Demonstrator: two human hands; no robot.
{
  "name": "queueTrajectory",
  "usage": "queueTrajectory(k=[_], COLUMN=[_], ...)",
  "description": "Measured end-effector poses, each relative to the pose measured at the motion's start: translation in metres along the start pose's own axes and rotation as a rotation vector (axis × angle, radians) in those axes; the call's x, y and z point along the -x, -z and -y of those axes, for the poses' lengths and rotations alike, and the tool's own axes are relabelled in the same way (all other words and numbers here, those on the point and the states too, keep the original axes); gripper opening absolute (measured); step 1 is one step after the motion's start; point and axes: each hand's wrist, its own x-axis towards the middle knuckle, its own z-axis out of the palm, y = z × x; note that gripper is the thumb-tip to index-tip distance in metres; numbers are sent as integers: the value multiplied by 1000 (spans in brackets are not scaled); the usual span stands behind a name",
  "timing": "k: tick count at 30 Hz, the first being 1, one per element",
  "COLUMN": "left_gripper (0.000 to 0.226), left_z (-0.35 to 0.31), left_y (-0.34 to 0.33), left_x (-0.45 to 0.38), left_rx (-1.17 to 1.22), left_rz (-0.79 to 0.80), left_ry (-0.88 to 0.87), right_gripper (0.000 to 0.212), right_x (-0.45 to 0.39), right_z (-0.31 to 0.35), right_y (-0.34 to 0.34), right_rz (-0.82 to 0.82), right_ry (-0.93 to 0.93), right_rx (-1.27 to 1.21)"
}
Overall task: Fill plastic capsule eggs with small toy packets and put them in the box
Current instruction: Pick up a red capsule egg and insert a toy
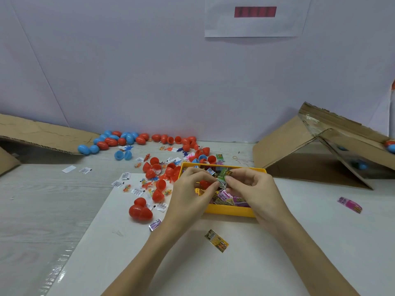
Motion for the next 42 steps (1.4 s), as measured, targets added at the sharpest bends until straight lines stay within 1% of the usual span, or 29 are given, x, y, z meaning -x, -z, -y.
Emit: queueTrajectory(k=[1, 2, 4, 5, 6, 7, 8, 10, 13, 15, 17, 19, 21, 22, 29, 31, 33, 35, 36, 39, 42], left_gripper=[6, 6, 7, 8, 8, 8, 9, 10, 10, 12, 18, 27, 36, 38, 32, 31, 31, 30, 27, 25, 33], left_z=[0, 1, 3, 3, 4, 4, 4, 5, 2, -1, -3, -6, -10, -11, -10, -9, -8, -9, -10, -10, -9], left_y=[1, 1, 3, 3, 4, 3, 3, 3, 5, 6, 8, 8, 5, 3, -5, -5, -5, -4, -4, -3, -2], left_x=[0, 0, 1, 1, 1, 1, 1, 1, 1, 0, 0, 1, 3, 5, 9, 9, 9, 8, 8, 7, 6], left_rx=[-44, -112, -273, -340, -391, -428, -452, -444, -290, -151, 16, 178, 268, 269, 199, 218, 266, 340, 376, 420, 459], left_rz=[-11, -16, -1, 11, 27, 46, 61, 65, 24, 10, 23, 45, 55, 48, 0, -11, -16, -21, -24, -40, -66], left_ry=[-49, -115, -257, -314, -354, -380, -395, -400, -314, -204, -87, -10, 42, 54, 69, 82, 97, 125, 139, 141, 164], right_gripper=[13, 20, 38, 39, 34, 25, 17, 11, 5, 4, 4, 5, 9, 8, 21, 20, 14, 7, 7, 16, 20], right_x=[0, 0, 2, 2, 3, 4, 4, 4, 2, 0, -1, -2, -3, -2, 2, 4, 6, 6, 7, 7, 6], right_z=[0, 0, 2, 2, 1, 0, -1, -2, -1, 0, 1, 2, 1, 1, -4, -4, -5, -5, -5, -3, -1], right_y=[0, 0, -1, -1, -2, -3, -4, -5, 0, 6, 11, 13, 14, 13, 1, -2, -3, -4, -4, -4, -6], right_rz=[13, 25, 55, 73, 84, 83, 73, 60, 33, -37, -110, -188, -255, -268, -227, -219, -189, -117, -73, 11, 14], right_ry=[39, 118, 343, 462, 560, 614, 629, 597, 534, 445, 329, 261, 241, 238, 221, 245, 240, 194, 158, 49, 31], right_rx=[66, 165, 408, 541, 666, 768, 841, 896, 835, 691, 501, 342, 279, 269, 270, 297, 280, 215, 163, -18, -91])
